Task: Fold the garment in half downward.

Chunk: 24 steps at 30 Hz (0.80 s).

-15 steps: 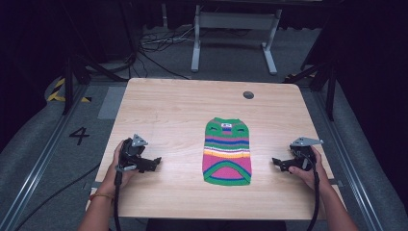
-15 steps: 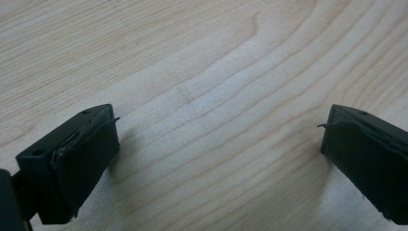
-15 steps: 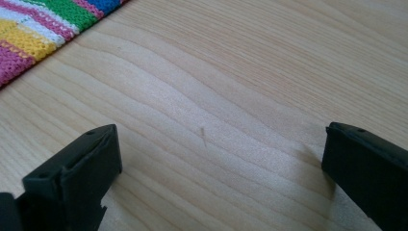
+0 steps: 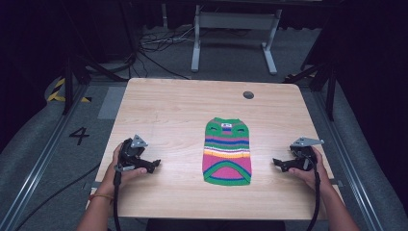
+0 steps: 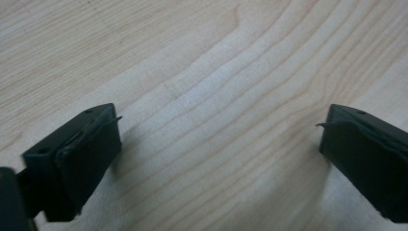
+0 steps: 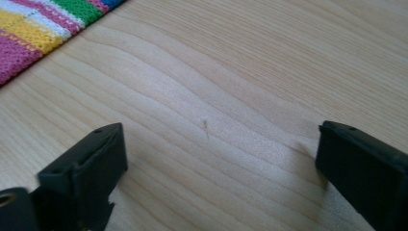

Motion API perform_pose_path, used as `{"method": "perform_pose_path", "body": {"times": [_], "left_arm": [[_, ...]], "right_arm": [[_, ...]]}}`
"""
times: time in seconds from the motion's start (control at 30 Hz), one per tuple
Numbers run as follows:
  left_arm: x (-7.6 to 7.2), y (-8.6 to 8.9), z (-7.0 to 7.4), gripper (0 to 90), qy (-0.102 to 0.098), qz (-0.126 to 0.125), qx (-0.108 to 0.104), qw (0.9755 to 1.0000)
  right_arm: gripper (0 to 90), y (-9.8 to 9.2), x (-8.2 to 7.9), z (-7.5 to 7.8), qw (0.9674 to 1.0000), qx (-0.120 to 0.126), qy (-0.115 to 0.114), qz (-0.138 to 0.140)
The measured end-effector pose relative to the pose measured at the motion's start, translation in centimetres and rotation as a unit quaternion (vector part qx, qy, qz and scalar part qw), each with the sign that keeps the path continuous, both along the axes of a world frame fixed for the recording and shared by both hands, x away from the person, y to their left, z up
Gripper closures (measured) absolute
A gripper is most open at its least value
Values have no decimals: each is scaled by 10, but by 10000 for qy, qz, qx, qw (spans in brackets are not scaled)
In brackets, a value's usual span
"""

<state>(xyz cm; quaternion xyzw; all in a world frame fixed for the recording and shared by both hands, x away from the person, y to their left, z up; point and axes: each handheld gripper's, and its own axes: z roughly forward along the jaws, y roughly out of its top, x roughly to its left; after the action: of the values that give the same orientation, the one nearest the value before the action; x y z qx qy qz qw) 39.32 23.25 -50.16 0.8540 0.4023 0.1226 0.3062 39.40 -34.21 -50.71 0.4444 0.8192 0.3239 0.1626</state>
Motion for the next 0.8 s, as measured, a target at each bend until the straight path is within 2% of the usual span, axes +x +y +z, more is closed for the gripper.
{"method": "perform_pose_path", "body": {"times": [0.03, 0.13, 0.2, 0.27, 0.33, 0.5, 0.63, 0.67, 0.73, 0.77, 0.8], "left_arm": [[-1, 1, 4, 190, -16, -223, -39, 9997], [2, 0, 3, 178, -29, -287, -84, 9995], [7, -1, 4, 213, 18, -248, -168, 9996], [10, -1, 5, 242, 66, -269, -252, 9993], [17, -4, 7, 259, 76, -292, -202, 9993], [41, -21, 17, 300, -78, -373, -283, 9989], [62, -42, 23, 311, -118, -465, -257, 9985], [62, -42, 23, 314, -118, -465, -257, 9985], [73, -57, 25, 330, -121, -567, -227, 9981], [77, -62, 26, 330, -170, -601, -204, 9978], [87, -76, 27, 332, -150, -672, -213, 9974]], "right_arm": [[141, 0, -1, 1, 10000, 44, -17, 18], [212, -2, 0, 3, 10000, 61, -38, 17], [284, -2, 3, 6, 9999, 95, 39, 34], [303, -3, 7, 9, 9999, 122, 85, 19], [320, -3, 14, 15, 9999, 151, 46, -6], [381, 5, 37, 33, 9994, 336, -66, 109], [412, 21, 56, 39, 9992, 249, -101, 285], [412, 21, 56, 39, 9992, 249, -101, 285], [427, 37, 70, 39, 9988, 211, -32, 432], [427, 37, 70, 39, 9988, 211, -32, 432], [451, 47, 79, 40, 9986, 203, -23, 491]]}}
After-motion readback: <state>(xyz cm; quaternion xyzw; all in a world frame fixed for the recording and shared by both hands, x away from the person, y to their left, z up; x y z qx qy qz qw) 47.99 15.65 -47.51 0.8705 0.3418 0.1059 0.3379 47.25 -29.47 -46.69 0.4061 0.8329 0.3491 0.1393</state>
